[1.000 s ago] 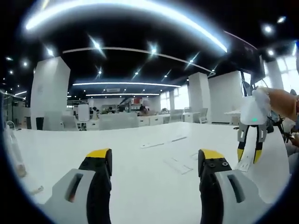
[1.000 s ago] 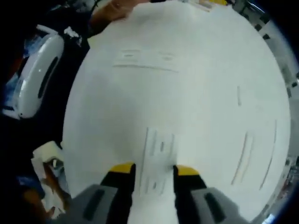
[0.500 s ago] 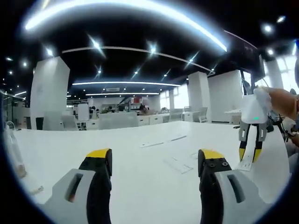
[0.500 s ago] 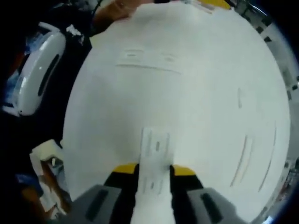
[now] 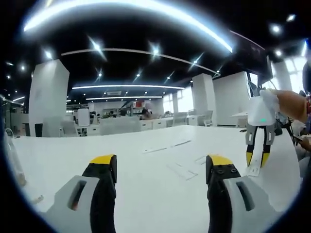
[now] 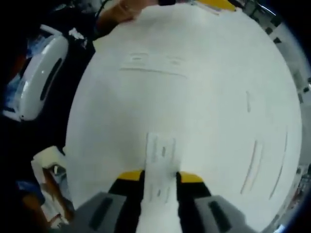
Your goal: Locate the socket holder cover, grip the socket holder cover, clip it into the socket holder slot.
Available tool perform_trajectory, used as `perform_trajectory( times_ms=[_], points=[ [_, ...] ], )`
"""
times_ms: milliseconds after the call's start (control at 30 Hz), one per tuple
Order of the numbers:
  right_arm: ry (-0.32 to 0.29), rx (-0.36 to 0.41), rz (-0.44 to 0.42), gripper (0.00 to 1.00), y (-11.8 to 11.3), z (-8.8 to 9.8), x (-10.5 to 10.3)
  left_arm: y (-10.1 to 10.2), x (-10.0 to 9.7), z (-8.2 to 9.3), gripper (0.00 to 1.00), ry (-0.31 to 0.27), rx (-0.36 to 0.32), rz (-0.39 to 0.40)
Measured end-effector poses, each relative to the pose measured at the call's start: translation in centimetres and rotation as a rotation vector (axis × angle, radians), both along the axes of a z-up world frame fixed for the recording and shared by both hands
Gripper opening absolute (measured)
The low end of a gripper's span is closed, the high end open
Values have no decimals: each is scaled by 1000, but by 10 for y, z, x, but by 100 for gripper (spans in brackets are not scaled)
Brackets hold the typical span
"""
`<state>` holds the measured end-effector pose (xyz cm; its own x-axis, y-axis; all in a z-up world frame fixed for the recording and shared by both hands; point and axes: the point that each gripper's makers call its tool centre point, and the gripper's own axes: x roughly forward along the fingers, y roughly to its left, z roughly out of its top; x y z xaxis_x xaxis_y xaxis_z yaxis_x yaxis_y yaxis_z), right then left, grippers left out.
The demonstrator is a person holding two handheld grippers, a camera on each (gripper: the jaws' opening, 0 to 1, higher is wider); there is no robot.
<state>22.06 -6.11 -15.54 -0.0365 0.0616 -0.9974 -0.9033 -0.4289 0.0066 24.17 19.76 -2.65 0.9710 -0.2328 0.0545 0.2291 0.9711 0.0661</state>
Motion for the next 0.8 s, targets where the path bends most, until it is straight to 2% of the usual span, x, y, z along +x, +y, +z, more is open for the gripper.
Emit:
perform_trajectory(
  times_ms=[567,800],
  points=[
    [-13,16,8,27,2,9,-1,-3,2,-4,74,18,7,-9],
    [-38,31,-34,27,-10,19,12,-4,2,-6,74,26,5,-13]
  ],
)
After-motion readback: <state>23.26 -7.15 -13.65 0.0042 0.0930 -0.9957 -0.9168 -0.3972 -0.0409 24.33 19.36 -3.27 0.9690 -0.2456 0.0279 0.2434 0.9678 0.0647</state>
